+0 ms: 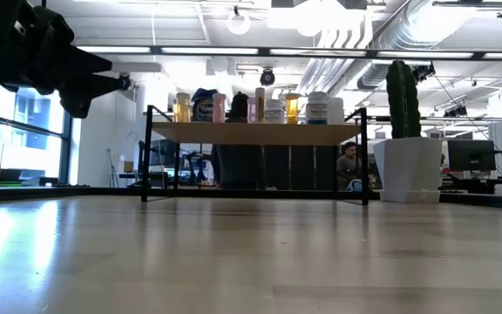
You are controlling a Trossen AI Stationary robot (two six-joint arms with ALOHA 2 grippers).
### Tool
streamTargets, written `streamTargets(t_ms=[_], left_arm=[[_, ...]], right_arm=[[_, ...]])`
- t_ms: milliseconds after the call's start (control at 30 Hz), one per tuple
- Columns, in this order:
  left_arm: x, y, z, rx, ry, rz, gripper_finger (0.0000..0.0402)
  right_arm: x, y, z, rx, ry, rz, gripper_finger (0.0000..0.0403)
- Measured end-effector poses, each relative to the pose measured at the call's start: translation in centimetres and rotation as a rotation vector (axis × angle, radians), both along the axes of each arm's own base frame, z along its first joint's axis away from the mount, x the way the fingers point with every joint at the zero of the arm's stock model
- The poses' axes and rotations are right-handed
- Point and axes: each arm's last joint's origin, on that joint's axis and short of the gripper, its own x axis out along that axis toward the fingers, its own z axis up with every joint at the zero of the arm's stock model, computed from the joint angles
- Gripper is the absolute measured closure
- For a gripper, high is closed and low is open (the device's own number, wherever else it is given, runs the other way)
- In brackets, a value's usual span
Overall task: Pick and place medicine bottles onto shelf by color
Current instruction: Return to Home Position
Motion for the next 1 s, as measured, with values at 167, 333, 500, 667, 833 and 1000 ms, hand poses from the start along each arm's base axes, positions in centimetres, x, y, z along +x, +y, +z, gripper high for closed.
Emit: streamTargets(t_ms=[167,333,500,667,833,1000], left_arm=[[0.0,0.0,0.0,0.000,0.000,0.002,0.0213],[0.0,0.0,0.0,0.000,0.001,0.002,0.0213],[0.0,0.0,0.0,0.000,0.001,0.003,0.0213],[0.0,0.0,0.0,0.000,0.001,0.003,0.0213],[0.0,0.0,0.0,-0.001,0.001,0.003,0.0213],[0.0,0.0,0.0,-0.001,0.002,0.003,0.0213]], right_arm=[[-0.8,0.3,-6.9,0.080,-0.053,0.007,0.0158],[-0.9,0.4,-12.9,0.123,-0.061,0.020,0.0158],[-1.2,0.4,-17.4,0.129,-0.090,0.022,0.0158],[-1.4,0.4,-21.6,0.174,-0.119,0.030,0.0158],[-1.6,0.4,-24.9,0.224,-0.171,0.042,0.0158],[-1.5,0.4,-25.4,0.214,-0.104,0.034,0.0158]])
